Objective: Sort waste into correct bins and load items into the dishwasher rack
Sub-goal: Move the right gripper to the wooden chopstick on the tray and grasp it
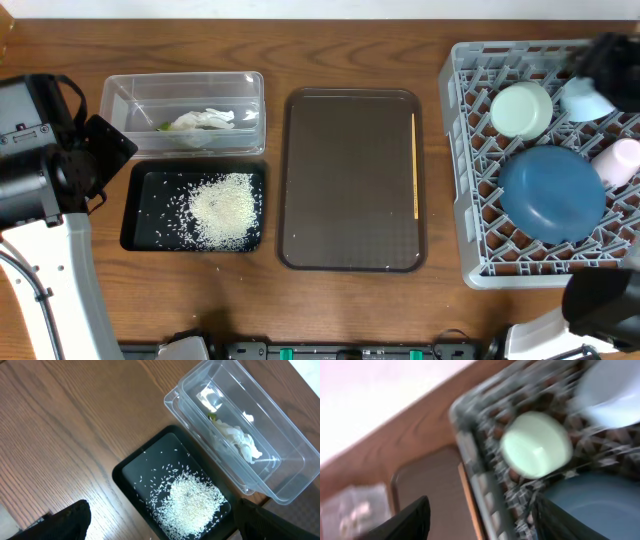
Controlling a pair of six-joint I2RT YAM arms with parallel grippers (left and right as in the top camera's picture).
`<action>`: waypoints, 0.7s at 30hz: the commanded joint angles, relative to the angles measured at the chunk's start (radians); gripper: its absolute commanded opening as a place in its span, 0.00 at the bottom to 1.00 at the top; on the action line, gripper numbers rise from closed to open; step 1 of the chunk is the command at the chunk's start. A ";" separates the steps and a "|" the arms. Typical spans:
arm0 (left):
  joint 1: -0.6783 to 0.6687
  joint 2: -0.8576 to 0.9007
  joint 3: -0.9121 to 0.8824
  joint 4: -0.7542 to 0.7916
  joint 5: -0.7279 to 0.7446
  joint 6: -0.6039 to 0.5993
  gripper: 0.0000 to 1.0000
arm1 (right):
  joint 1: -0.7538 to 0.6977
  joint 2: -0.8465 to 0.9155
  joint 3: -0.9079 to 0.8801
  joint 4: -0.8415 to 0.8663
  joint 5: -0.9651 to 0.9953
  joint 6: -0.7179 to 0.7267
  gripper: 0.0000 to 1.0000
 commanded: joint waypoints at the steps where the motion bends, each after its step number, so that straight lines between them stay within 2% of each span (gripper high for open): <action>1: 0.004 -0.003 0.006 -0.003 -0.005 -0.001 0.93 | 0.128 -0.006 0.002 -0.048 0.006 -0.083 0.63; 6: 0.004 -0.003 0.006 -0.003 -0.005 -0.001 0.93 | 0.366 0.016 0.001 -0.124 0.142 -0.093 0.64; 11: 0.004 -0.003 0.006 -0.003 -0.005 -0.001 0.93 | 0.580 0.083 0.000 -0.166 0.377 0.032 0.70; 16: 0.004 -0.003 0.006 -0.003 -0.005 -0.001 0.93 | 0.713 0.206 0.000 -0.200 0.500 0.166 0.72; 21: 0.004 -0.003 0.006 -0.003 -0.005 -0.001 0.93 | 0.754 0.341 0.000 -0.204 0.512 0.231 0.72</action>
